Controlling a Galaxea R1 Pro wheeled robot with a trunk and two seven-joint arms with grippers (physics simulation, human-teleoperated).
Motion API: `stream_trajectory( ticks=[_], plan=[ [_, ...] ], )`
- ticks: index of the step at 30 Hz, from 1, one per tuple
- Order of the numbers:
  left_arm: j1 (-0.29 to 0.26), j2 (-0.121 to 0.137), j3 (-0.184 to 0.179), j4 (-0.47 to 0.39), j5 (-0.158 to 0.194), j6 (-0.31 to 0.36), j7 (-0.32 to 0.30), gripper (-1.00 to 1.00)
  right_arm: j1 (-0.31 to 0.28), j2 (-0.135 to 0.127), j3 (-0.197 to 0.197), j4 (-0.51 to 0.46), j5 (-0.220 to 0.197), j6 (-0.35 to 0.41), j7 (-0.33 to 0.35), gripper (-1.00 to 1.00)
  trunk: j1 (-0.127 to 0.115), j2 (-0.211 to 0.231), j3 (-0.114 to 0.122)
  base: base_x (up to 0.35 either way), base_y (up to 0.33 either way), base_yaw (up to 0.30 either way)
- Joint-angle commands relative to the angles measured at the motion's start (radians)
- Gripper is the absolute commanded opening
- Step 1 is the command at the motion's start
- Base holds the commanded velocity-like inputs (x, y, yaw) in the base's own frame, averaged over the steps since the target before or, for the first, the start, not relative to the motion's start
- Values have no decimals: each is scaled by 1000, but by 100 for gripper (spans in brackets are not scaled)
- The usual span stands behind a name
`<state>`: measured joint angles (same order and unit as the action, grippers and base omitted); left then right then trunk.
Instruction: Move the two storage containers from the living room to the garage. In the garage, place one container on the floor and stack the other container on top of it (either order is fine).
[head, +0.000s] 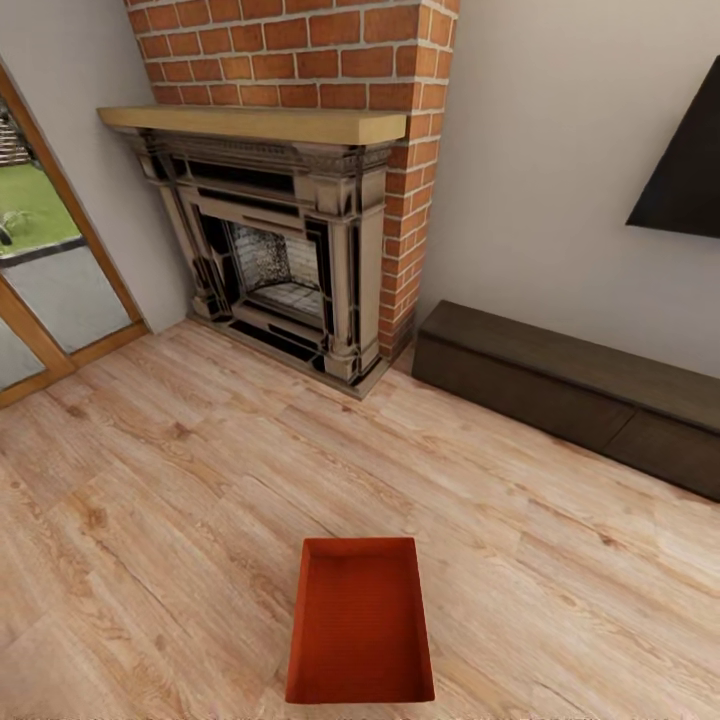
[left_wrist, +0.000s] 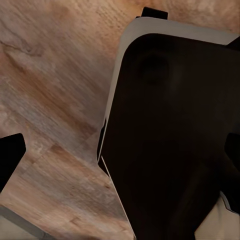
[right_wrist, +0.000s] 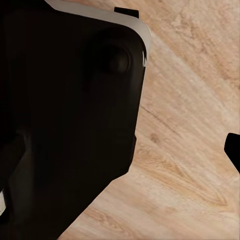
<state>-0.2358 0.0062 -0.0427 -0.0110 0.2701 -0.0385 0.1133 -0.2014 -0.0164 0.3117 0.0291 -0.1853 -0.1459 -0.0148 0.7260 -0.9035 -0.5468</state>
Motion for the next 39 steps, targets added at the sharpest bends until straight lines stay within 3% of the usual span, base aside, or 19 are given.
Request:
stream_trajectory(
  ticks=[1, 39],
  plan=[
    [0, 0, -5, 1, 8, -3, 2, 100, -1, 0, 9, 3, -9, -6, -1, 100, 0, -1, -2, 0, 0, 0],
    [0, 0, -5, 0, 8, -3, 2, 100, -1, 0, 8, 3, -9, -6, 1, 100, 0, -1, -64, 0, 0, 0]
  ],
)
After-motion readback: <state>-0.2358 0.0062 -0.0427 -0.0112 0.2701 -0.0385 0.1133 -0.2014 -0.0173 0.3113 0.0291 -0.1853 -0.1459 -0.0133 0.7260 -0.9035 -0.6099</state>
